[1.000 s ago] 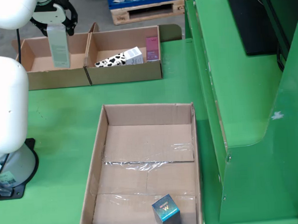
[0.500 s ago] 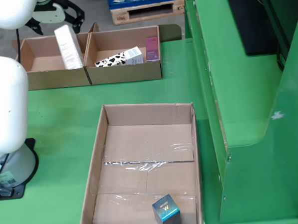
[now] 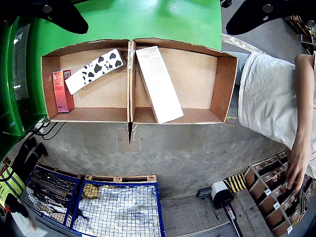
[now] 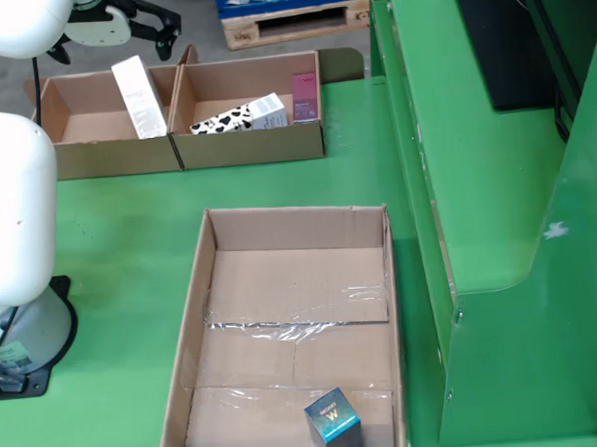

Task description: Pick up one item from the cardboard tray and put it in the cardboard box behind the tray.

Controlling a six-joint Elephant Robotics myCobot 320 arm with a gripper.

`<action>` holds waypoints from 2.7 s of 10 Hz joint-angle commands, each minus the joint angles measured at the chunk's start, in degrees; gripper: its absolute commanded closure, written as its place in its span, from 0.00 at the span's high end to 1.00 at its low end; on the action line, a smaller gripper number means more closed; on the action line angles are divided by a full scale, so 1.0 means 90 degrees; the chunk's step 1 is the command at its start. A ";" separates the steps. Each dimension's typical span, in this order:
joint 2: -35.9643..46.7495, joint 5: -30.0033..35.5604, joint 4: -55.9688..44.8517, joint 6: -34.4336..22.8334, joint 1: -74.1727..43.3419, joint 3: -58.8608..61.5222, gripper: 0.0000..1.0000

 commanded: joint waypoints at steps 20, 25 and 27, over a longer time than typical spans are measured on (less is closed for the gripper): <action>0.0180 0.0059 0.0085 -0.0049 -0.0043 0.0156 1.00; 0.0569 0.0254 -0.0761 -0.0276 -0.0490 0.0156 1.00; 0.0763 0.0336 -0.1190 -0.0345 -0.0739 0.0156 1.00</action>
